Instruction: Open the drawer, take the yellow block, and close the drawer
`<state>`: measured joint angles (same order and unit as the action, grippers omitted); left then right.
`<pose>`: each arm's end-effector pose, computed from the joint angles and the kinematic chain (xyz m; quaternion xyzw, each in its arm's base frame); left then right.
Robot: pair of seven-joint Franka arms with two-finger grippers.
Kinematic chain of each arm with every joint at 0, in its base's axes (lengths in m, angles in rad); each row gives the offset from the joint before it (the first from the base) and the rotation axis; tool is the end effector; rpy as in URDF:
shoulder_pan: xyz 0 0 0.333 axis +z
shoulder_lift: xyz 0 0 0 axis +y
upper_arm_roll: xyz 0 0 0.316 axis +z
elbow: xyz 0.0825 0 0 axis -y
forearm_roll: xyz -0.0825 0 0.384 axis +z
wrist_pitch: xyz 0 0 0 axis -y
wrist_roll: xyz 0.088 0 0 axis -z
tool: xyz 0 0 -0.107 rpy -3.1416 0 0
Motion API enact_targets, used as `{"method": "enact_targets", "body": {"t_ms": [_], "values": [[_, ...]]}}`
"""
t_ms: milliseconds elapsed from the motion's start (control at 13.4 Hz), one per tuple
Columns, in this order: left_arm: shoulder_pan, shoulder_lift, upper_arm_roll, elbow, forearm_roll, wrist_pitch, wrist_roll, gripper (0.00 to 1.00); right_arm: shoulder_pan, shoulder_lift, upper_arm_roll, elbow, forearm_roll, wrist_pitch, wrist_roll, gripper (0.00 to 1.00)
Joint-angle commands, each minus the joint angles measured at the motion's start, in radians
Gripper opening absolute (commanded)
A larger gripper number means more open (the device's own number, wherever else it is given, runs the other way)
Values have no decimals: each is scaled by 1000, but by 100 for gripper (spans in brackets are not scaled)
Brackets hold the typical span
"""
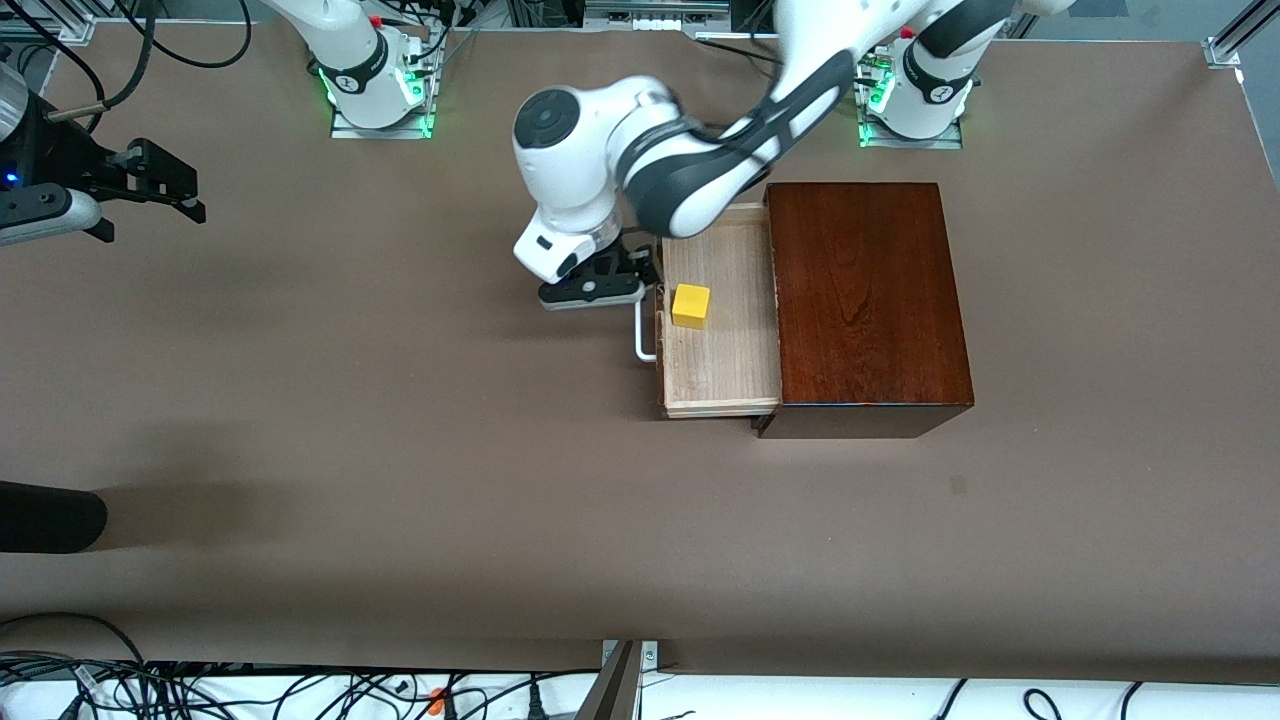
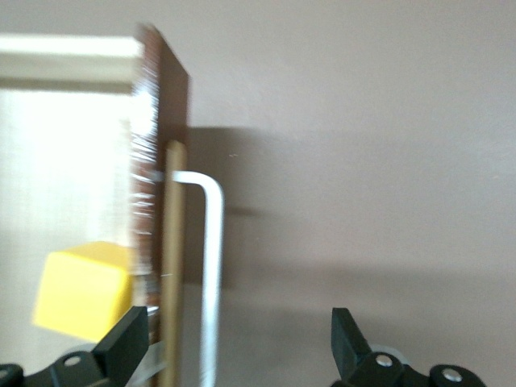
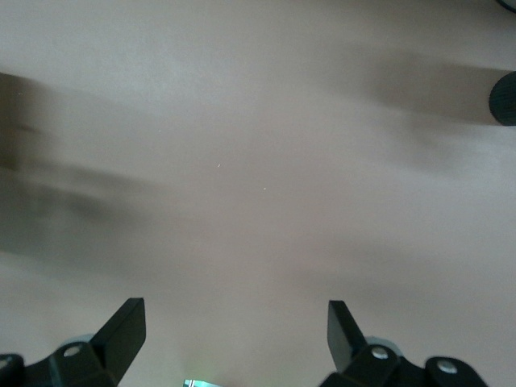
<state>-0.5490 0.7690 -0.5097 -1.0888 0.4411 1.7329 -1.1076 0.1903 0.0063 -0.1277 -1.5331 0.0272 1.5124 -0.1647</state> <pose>0.4955 -0.5578 0.3967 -0.9979 -0.0425 -0.0264 0.0402 0.5495 0.0377 0.6337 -0.9933 -0.1140 0.0128 0.0139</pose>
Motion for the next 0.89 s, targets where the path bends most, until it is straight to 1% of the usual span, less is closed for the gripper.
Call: {"method": "enact_targets", "body": {"t_ms": [0,149,298,447,597,820], "values": [[156,-216,-12,-112,-141,-70,141,100,0,-3,-3,5,5,-12,-12,100],[288,-340,-12,-195,-241,-93,279,100,0,-3,-3,5,5,-12,-12,100],[415,-422,-12,-242,-295,-130,406,100,0,-3,-3,5,5,-11,-12,100],[557,-464,-12,-263,-335,-165,550,100,-2,-3,-3,5,5,-12,-12,100],[691,-478,-12,-263,-352,-191,711,100,-2,-3,-3,4,5,-12,-12,100],[832,-484,-12,-263,-352,-219,842,100,-2,11,-3,4,4,-11,-10,100]]}}
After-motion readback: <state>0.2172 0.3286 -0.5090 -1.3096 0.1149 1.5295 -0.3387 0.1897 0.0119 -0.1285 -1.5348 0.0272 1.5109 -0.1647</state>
